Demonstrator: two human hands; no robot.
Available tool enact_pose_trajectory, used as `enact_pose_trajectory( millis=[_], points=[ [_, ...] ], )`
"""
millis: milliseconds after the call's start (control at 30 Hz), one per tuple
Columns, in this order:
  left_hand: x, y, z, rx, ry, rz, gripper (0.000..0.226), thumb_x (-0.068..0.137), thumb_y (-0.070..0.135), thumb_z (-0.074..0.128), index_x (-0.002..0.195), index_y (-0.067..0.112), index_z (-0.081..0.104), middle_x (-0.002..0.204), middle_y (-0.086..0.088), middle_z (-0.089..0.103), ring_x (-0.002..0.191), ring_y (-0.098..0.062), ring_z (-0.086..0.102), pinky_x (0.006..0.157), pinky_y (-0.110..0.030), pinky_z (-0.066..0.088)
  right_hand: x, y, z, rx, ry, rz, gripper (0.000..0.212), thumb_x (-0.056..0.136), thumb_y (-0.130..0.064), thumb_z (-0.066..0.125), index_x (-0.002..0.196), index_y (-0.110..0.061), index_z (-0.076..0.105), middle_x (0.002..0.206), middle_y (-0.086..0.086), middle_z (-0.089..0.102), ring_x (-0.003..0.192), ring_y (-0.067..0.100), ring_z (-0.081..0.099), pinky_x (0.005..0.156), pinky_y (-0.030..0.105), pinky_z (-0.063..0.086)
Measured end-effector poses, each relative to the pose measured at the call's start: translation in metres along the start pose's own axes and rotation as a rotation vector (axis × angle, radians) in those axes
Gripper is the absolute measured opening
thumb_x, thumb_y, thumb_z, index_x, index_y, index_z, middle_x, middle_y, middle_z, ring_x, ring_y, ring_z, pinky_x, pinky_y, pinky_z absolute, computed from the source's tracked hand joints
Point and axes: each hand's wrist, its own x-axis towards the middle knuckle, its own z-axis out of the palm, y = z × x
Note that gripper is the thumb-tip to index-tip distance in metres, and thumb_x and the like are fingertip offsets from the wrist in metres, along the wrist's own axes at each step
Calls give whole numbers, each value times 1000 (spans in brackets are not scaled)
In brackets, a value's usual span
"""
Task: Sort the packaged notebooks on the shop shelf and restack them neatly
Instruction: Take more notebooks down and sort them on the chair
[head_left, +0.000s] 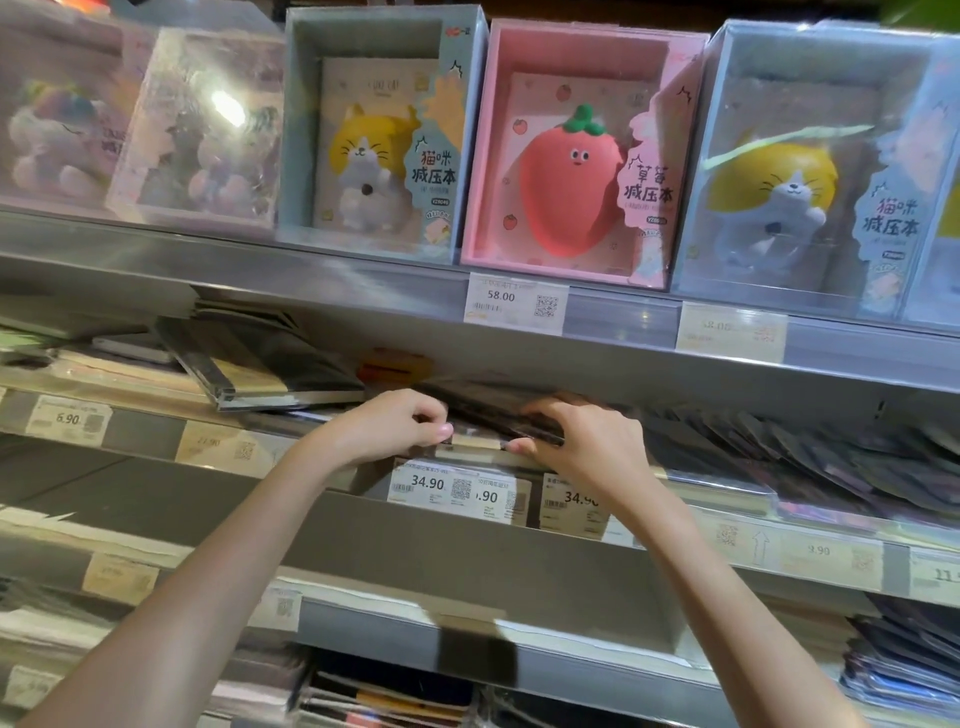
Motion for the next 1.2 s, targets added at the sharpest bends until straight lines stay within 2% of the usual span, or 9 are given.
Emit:
enact_pose_trajectory(
  millis=[133,267,433,567,633,767,933,1133,1200],
  points=[
    [3,2,4,69,137,-12,32,93,36,49,67,18,55,70,1,56,66,-14,50,67,-32,33,1,0,-2,16,-3,-6,58,81,-70,44,128,-36,50,116,-6,64,104,17,60,71,28,40],
    [10,18,-3,190,247,-77,25,95,37,44,103,23,64,109,2,63,105,-22,52,94,-39,34,2,-2,0,-40,30,8,65,78,-73,46,129,-32,48,113,-4,64,100,21,61,71,30,41],
    [23,28,-12,228,242,-151,30,95,38,42,115,22,59,113,-5,61,101,-25,53,87,-35,41,10,-3,0,-117,40,4,73,74,-71,55,133,-31,39,129,-4,52,113,23,53,81,36,46],
    [15,38,-10,279,242,-151,24,96,35,42,94,15,55,102,-6,59,90,-24,52,80,-34,40,16,-3,4,-176,22,-17,64,81,-52,61,137,-30,36,132,-2,47,114,24,50,84,37,45],
    [8,36,-5,372,247,-113,25,96,40,39,88,20,51,96,-4,55,97,-26,52,85,-37,37,16,-2,6,-175,26,-33,59,84,-45,59,137,-32,38,130,-2,48,112,23,51,82,35,45],
    [1,31,-3,372,209,9,60,82,63,48,131,29,44,130,-5,50,125,-28,39,103,-47,34,17,-2,4,-186,32,-60,57,85,-47,56,137,-34,38,131,-3,48,111,22,51,80,32,44],
    [9,27,5,236,236,110,71,76,48,69,137,32,37,128,2,55,115,-19,50,88,-32,40,13,7,-17,-170,58,-54,58,82,-53,57,135,-36,43,127,-6,55,104,23,58,77,32,46],
    [15,24,7,162,472,264,53,81,37,69,130,30,50,126,-4,59,120,-24,50,102,-42,37,-8,13,-48,-98,146,-125,54,78,-49,63,129,-35,52,108,-9,61,91,21,60,67,29,42],
    [17,21,11,239,526,304,41,84,25,68,123,27,58,113,-6,66,107,-26,59,94,-41,42,-17,16,-48,-45,168,-162,53,75,-42,70,125,-31,57,105,-6,64,88,23,62,65,32,47]
  ],
)
